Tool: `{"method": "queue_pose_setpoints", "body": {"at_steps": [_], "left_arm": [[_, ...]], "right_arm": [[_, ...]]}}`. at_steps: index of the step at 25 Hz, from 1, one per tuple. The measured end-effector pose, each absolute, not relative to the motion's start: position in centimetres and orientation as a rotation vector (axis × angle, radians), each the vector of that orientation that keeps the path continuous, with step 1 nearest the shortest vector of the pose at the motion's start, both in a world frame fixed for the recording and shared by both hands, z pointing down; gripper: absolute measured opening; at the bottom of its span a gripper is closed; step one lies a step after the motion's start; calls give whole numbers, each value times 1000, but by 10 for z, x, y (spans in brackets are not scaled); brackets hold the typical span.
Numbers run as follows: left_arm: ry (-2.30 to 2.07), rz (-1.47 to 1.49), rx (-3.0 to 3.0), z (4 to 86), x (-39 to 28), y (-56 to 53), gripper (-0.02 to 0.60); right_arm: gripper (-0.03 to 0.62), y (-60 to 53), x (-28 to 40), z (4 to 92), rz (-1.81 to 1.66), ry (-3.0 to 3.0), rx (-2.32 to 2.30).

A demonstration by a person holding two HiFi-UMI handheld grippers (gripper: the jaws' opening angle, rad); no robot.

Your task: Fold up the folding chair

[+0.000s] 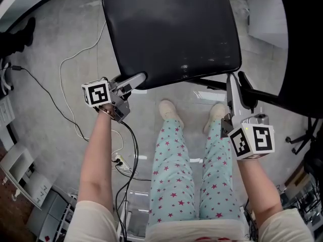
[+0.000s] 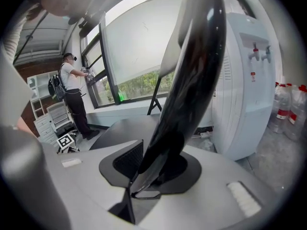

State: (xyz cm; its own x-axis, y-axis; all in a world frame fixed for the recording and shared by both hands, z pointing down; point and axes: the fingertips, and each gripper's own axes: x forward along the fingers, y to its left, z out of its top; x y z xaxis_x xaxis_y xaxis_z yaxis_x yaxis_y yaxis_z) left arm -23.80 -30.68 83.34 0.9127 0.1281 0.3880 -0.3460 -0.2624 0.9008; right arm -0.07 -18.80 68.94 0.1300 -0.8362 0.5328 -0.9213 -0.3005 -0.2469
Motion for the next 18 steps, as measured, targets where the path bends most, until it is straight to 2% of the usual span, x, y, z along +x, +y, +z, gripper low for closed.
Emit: {"method": "queue_pose_setpoints", "body": {"at_steps": [3, 4, 5, 7, 11, 18], "left_arm": [[-148, 412, 1725, 833, -236, -303, 415], [-139, 395, 1733, 830, -235, -303, 382], [-125, 376, 1752, 827, -234, -303, 346], [-120, 345, 1761, 824, -234, -304, 325], [-141, 327, 1714, 826, -236, -303, 319], [-180, 352, 1655, 821, -235, -298, 319]], "right_arm": [[127, -193, 14, 671, 867, -1764, 2349], [123, -194, 20, 664, 866, -1754, 2387], [102, -195, 25, 659, 872, -1745, 2422], [51, -197, 29, 654, 908, -1736, 2471], [27, -198, 28, 654, 953, -1748, 2492], [26, -200, 28, 652, 961, -1786, 2461]]}}
